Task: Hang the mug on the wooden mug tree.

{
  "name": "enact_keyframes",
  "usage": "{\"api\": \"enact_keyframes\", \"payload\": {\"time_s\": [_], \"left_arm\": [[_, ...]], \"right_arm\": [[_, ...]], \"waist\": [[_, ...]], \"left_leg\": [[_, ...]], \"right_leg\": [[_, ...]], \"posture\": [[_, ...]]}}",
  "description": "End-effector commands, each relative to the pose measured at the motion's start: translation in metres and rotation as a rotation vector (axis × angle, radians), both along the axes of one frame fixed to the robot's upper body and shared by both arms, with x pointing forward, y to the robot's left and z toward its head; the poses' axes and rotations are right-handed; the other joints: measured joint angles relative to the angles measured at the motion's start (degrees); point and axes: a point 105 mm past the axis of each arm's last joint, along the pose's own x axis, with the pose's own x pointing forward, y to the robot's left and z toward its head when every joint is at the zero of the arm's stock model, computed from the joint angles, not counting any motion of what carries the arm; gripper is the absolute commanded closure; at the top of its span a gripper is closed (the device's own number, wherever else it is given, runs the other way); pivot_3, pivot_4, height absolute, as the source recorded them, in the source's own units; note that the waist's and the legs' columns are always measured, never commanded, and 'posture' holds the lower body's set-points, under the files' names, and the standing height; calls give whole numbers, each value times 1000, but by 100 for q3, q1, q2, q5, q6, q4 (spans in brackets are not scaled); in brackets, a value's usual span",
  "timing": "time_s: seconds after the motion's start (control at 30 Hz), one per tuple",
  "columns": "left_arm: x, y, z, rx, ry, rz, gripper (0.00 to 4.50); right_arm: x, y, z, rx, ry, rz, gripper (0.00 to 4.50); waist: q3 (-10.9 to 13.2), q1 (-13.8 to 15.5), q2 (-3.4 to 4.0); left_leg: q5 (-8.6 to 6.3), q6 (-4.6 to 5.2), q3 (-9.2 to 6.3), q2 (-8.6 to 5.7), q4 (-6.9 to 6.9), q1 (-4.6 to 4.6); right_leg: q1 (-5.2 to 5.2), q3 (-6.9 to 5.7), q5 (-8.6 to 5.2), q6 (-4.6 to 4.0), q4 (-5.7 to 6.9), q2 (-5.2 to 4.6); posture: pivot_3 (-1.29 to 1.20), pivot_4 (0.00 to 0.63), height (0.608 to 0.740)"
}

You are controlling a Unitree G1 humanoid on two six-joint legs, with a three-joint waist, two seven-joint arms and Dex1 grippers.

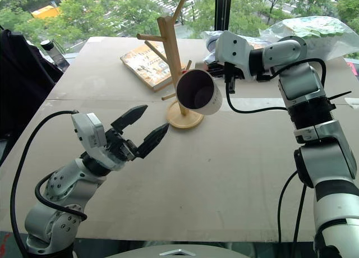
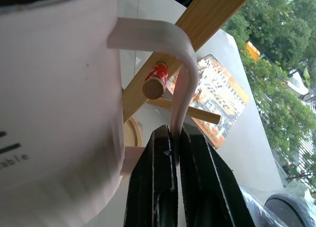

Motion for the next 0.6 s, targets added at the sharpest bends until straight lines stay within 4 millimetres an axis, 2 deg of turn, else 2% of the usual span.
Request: {"api": "enact_keyframes", "payload": {"time_s": [0.03, 0.13, 0.17, 0.23, 0.47, 0.5, 0.6], "left_arm": [[-6, -1, 13, -3, -87, 16, 0], [-5, -1, 13, -27, -98, 31, 0], [-4, -2, 13, -34, -101, 32, 0], [-4, -3, 13, -45, -104, 32, 0], [-3, -7, 10, -53, -104, 13, 0], [-4, -8, 8, -47, -97, 8, 0], [-4, -6, -3, -10, -48, 20, 0]], "right_arm": [[-1, 7, 14, -25, -55, 40, 4495], [2, 11, 16, -54, -76, 45, 4495], [4, 12, 17, -58, -82, 40, 4244], [7, 11, 19, -65, -95, 28, 3626], [19, 4, 39, -19, -140, -52, 338], [20, -1, 42, -9, -136, -65, 66], [20, -25, 40, 73, -82, -124, 66]], "waist": [[0, 0, 0], [1, -42, 2], [1, -46, 2], [2, -46, 3], [2, -56, 3], [2, -54, 3], [2, -32, 3]], "left_leg": [[0, 0, 0, -1, 0, 0], [0, 0, 1, -2, -2, 1], [0, 0, 1, -2, -2, 0], [0, -1, 0, -2, -8, 0], [0, -2, 3, -2, -26, 0], [0, -3, 2, -2, -30, 0], [0, -3, 2, -2, -39, -1]], "right_leg": [[0, 0, 0, 0, 0, -3], [-2, 2, 2, -2, 1, -5], [-3, 2, 2, -3, 1, -5], [-6, 2, 2, -3, 2, -5], [-13, 3, 2, -4, -2, -6], [-14, 3, 2, -4, -3, -6], [-14, 2, 1, -4, -11, -10]], "posture": [[0, 150, 740], [0, 150, 740], [0, 150, 740], [0, 150, 740], [0, 150, 740], [0, 150, 740], [0, 150, 740]]}}
